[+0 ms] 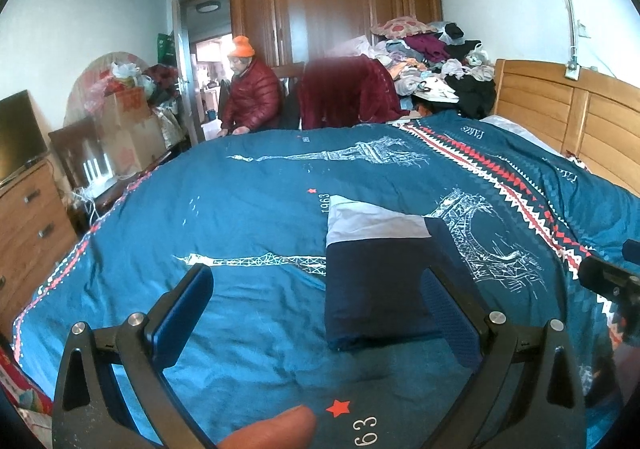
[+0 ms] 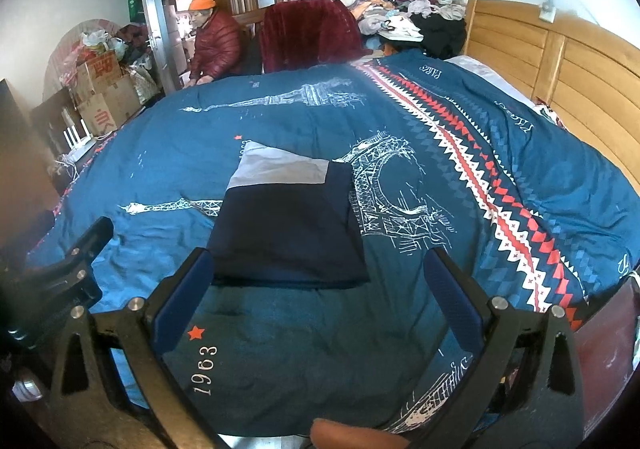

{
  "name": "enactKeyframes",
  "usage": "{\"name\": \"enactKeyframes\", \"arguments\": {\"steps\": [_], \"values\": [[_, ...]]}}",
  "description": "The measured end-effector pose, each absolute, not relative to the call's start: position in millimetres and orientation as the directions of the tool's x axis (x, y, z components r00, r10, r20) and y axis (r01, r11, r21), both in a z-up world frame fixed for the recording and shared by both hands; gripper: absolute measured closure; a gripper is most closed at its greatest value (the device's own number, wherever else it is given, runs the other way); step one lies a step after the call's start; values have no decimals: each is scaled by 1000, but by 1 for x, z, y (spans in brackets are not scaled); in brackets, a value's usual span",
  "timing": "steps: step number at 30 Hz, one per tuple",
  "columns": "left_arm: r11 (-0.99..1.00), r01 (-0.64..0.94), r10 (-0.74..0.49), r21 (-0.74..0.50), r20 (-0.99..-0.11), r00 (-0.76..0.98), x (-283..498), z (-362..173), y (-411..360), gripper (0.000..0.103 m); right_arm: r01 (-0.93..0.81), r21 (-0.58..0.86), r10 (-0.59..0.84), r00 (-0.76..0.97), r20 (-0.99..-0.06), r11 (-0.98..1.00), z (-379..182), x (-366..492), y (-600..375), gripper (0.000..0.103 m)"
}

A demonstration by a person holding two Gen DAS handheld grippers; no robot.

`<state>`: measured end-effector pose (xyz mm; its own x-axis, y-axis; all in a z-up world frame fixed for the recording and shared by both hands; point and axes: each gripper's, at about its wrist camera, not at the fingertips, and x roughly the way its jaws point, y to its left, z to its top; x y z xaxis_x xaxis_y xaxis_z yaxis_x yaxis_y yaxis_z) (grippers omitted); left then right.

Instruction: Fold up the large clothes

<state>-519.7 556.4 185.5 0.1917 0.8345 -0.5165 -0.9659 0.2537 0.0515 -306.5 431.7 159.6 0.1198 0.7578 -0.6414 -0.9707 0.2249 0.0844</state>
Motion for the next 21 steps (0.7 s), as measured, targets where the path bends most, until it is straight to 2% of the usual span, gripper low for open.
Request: {"name": "enactKeyframes", "arguments": {"steps": [21], "values": [[245, -968, 828, 56, -531, 179, -519, 176, 568, 0, -973, 84, 753, 110, -649, 214, 159, -311, 441, 0]]}}
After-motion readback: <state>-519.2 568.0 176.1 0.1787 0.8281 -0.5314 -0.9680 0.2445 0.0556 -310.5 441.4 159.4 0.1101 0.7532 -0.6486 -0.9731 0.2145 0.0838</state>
